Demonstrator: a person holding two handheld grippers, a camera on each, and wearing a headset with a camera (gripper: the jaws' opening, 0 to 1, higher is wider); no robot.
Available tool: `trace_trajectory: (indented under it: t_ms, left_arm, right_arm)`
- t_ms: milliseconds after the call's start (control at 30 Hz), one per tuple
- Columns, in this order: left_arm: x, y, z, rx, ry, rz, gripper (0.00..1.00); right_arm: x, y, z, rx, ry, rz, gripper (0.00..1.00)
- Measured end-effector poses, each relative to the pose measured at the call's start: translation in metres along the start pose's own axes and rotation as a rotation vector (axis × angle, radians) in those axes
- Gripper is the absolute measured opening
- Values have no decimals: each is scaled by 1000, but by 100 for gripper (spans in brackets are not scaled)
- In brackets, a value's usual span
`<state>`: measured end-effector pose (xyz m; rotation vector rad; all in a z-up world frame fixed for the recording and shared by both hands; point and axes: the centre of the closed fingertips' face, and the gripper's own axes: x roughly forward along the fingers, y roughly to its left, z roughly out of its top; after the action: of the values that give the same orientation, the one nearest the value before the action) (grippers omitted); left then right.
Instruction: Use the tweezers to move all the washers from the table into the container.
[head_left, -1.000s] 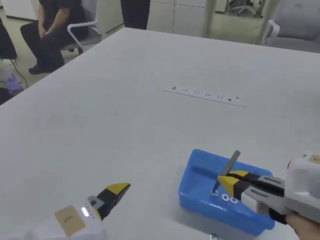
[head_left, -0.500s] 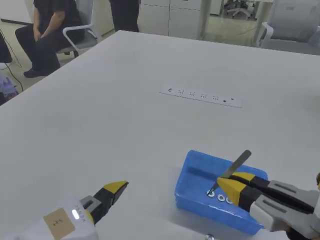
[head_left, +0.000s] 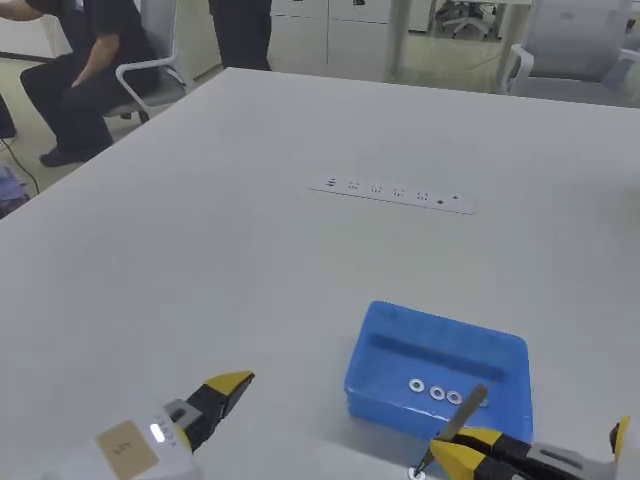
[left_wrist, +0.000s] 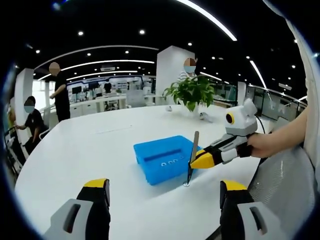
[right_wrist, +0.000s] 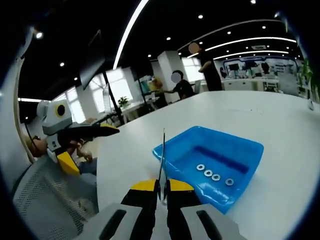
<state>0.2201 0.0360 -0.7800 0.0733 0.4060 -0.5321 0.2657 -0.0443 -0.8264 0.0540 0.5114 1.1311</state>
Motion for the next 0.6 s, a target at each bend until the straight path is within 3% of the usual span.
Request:
trace_trajectory:
  t_ms: [267, 500, 600]
  left_arm:
    - [0, 1, -3, 6, 14, 7, 92]
    - [0, 0, -4, 18, 24, 0, 92]
    - [0, -1, -4, 19, 24, -2, 91]
  right_arm:
    - [0, 0, -4, -24, 11, 2, 3]
    - [2, 14, -6, -175, 49, 42, 4]
    - [3, 19, -7, -202, 65, 48, 4]
